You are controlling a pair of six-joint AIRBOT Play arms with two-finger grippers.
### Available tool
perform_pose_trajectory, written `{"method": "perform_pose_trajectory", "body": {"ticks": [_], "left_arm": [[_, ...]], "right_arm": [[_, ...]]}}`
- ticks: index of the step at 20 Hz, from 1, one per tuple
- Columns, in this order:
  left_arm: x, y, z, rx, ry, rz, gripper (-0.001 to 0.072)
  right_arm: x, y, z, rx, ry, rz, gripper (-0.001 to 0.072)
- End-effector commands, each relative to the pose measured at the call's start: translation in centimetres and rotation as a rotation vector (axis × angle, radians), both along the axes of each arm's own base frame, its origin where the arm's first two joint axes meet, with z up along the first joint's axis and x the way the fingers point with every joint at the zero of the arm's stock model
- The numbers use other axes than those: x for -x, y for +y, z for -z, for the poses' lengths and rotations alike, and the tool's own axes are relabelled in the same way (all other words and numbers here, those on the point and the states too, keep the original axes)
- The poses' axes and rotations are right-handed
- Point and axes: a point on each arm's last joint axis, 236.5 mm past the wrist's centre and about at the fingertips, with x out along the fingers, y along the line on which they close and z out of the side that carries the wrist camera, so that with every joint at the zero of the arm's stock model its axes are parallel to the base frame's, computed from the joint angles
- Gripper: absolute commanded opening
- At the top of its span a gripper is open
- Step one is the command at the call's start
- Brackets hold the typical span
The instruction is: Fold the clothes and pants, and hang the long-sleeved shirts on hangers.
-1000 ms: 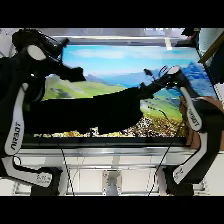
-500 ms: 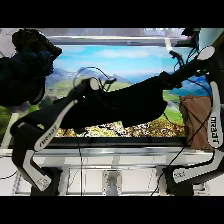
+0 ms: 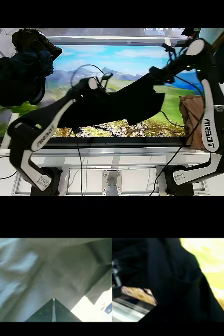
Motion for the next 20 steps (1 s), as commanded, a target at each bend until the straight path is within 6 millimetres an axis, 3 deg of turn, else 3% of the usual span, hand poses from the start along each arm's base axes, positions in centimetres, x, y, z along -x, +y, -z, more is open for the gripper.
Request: {"method": "perform_pose_trajectory", "body": {"ticks": [1,4,8,12,14,15,16,18,20], "left_arm": [[-0.5,6.3,-4.5,-0.072,-0.043,-0.006,0.0018],[-0.9,11.1,-10.4,-0.100,-0.154,-0.059,0.0018],[-0.9,15.7,-17.2,-0.111,-0.313,-0.148,0.0018],[-0.2,18.5,-21.3,-0.097,-0.401,-0.216,0.0017],[0.3,19.6,-22.1,-0.101,-0.407,-0.236,0.0017],[0.6,20.2,-22.2,-0.112,-0.401,-0.242,0.0017],[0.8,20.8,-22.0,-0.130,-0.392,-0.248,0.0018],[0.8,21.9,-21.6,-0.157,-0.378,-0.265,0.0018],[0.7,22.3,-21.6,-0.164,-0.377,-0.278,0.0018]], "right_arm": [[-1.6,6.4,-0.1,-0.059,-0.066,0.046,0.0009],[-1.3,13.5,-0.1,-0.143,-0.091,0.044,0.0009],[0.5,23.8,-0.4,-0.302,-0.132,-0.006,0.0009],[3.3,32.0,2.1,-0.406,-0.109,-0.040,0.0010],[3.8,34.6,2.7,-0.462,-0.120,-0.042,0.0020],[4.3,35.5,2.7,-0.479,-0.126,-0.066,0.0208],[4.8,35.8,2.8,-0.482,-0.127,-0.090,0.0460],[5.4,35.2,2.4,-0.465,-0.116,-0.158,0.0494],[5.6,32.7,1.6,-0.403,-0.122,-0.279,0.0494]]}}
